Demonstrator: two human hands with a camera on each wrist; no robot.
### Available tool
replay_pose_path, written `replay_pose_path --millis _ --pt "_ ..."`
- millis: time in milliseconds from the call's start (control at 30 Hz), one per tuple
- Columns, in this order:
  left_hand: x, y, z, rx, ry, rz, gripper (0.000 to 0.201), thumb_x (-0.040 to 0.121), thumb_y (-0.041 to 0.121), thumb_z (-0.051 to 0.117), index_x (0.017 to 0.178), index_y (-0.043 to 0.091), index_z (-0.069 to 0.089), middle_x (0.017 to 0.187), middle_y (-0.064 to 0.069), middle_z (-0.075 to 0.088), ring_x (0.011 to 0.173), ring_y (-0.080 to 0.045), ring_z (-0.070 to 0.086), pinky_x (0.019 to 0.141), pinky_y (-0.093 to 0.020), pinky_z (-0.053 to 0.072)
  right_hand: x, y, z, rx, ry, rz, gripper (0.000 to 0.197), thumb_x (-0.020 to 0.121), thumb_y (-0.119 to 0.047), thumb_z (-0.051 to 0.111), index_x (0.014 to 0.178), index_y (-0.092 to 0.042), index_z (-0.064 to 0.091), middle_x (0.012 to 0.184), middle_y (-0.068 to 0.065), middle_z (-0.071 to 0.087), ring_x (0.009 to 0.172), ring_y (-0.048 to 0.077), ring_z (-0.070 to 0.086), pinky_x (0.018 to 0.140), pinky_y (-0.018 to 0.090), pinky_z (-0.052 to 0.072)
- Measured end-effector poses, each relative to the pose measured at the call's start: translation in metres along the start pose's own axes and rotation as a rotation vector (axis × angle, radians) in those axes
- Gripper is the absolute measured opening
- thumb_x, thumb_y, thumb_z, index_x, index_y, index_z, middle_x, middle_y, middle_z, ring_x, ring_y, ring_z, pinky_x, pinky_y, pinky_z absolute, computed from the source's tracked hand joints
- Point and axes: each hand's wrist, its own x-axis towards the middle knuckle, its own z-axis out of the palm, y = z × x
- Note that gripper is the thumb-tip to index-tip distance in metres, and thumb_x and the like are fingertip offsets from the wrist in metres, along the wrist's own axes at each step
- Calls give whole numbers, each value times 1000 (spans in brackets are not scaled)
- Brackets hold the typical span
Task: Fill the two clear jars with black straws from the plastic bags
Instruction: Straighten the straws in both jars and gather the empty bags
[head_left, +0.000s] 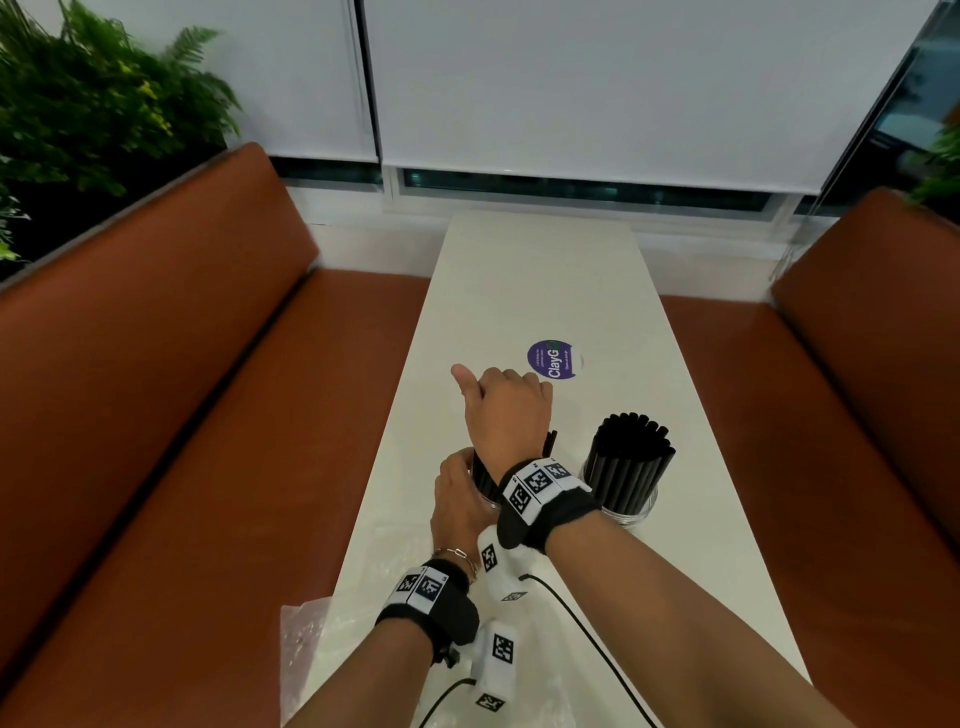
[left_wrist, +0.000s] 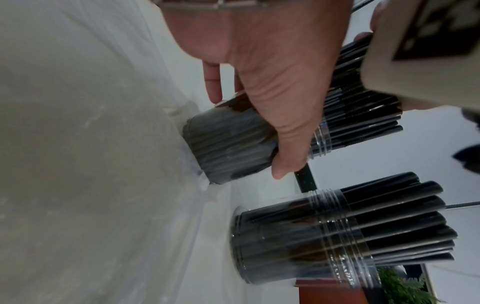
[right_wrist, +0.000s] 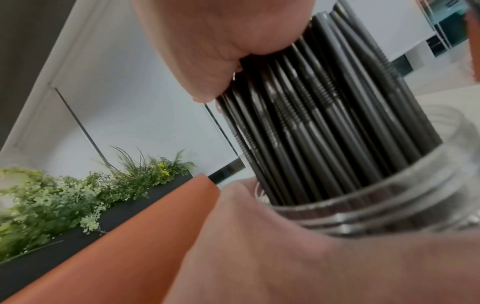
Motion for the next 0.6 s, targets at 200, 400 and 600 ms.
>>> replay_pose_path --millis 200,400,600 --pt "-11 -6 4 -63 29 53 103 52 45 97 138 19 47 131 1 57 123 -24 58 95 -42 56 -2 7 -35 253 -60 6 65 106 -65 34 103 -16 76 108 6 77 109 28 66 104 46 46" --pt "-17 -11 5 18 31 68 108 42 56 93 132 35 39 124 18 50 114 -8 55 90 -36 59 -44 34 -74 445 -206 -19 97 81 -73 73 159 -29 34 170 -4 34 157 16 27 127 42 31" --pt "-11 -13 10 28 55 59 83 55 49 85 127 36 46 119 16 59 106 -14 65 77 -38 65 -93 48 -57 490 -187 148 128 74 -56 89 167 -25 6 176 -3 15 162 14 15 129 35 23"
